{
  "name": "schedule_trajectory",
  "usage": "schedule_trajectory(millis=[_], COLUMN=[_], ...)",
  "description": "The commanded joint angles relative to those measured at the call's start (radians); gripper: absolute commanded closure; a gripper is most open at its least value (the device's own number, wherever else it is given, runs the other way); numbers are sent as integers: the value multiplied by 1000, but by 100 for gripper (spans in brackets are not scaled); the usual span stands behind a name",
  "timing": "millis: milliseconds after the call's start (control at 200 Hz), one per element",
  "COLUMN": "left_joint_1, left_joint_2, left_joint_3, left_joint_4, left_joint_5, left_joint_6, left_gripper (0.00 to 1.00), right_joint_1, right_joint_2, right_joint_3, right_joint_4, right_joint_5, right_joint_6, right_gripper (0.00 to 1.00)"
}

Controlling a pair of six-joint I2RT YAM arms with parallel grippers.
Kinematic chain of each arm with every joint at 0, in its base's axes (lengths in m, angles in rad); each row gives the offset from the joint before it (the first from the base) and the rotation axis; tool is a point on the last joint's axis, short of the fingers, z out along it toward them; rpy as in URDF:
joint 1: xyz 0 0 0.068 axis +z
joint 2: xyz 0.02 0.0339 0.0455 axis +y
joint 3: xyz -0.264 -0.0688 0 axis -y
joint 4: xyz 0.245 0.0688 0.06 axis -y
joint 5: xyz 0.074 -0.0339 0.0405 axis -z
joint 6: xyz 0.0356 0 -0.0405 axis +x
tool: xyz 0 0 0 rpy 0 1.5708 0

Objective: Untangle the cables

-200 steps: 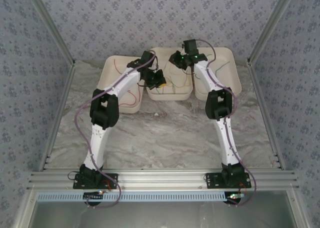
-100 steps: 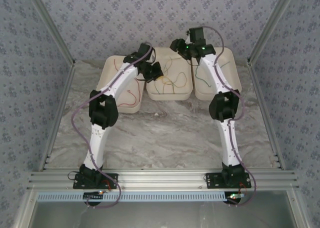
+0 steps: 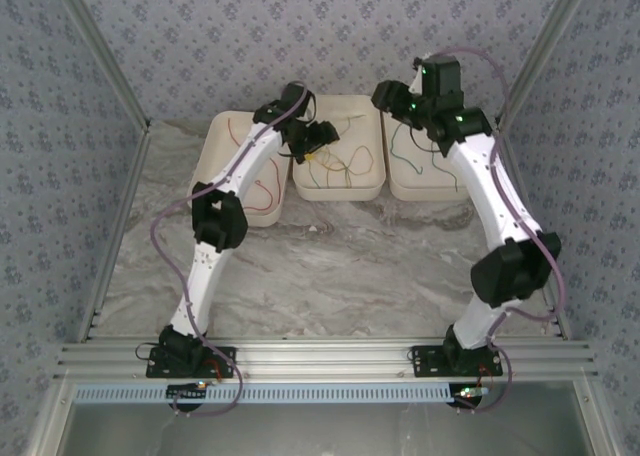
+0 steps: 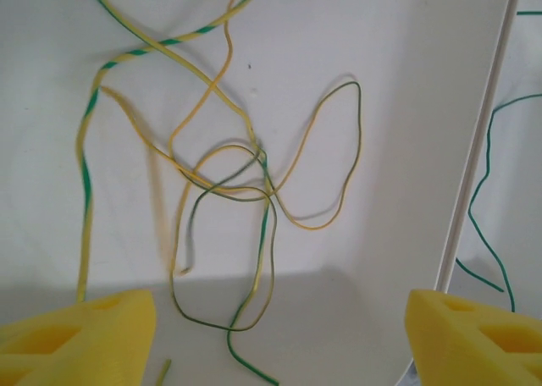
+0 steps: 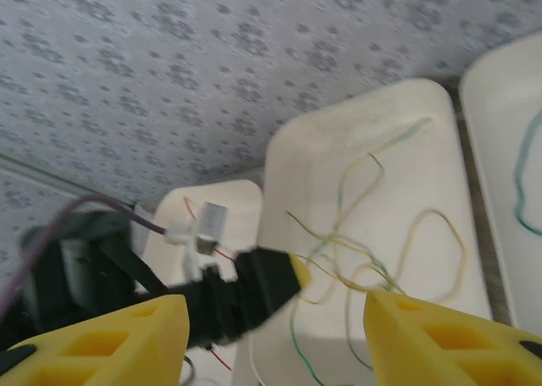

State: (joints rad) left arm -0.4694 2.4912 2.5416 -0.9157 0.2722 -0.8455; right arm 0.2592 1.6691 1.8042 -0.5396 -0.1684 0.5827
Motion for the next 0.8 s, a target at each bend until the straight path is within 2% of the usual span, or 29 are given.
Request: schedule_trajectory(millis=[0,45,135,260,290,300,310,375,470,540,595,645,700,794], left_joint_1=[9,21,58,123,137,142,147,181,243,289,318,325,330,334], left_joint_2=[-185,-268,-493,-759,-817,-840,-858,-1000,-1207,-1323,-1392,-1429,-1435,-1421], left_joint_3=[-74,-196,-537,-922,-995,-1019,-1045,-1200,-1396,-1484,-1520,-1531,-1527,-1532], left_joint_4=[-23,42,299,486,500,503,508,523,495,395,296,182,73,-13], left_joint_5=[-84,-96,-109,-130,-140,-144,-149,-178,-235,-301,-371,-461,-564,-678], left_joint_6=[34,24,0,-19,-12,-9,-5,9,26,39,50,49,30,29], left_gripper=[21,21,19,19,14,5,2,1,1,1,1,1,1,1], right_joint_1=[-7,-17,-33,-68,-72,-71,-71,-72,-70,-81,-99,-116,-138,-223], right_joint_2=[-142,-212,-344,-499,-533,-545,-556,-632,-745,-783,-806,-843,-900,-955], right_joint_3=[-164,-245,-374,-496,-515,-522,-528,-579,-680,-723,-770,-832,-931,-1044], right_joint_4=[-6,-11,-45,-139,-170,-180,-191,-243,-317,-428,-462,-436,-329,-231], right_joint_5=[115,146,215,318,357,369,389,475,575,665,688,666,621,612], right_joint_6=[-16,-14,-14,-48,-62,-67,-71,-96,-109,-37,-13,-17,-69,-24], right_gripper=[37,34,2,1,1,1,1,1,1,1,1,1,1,1])
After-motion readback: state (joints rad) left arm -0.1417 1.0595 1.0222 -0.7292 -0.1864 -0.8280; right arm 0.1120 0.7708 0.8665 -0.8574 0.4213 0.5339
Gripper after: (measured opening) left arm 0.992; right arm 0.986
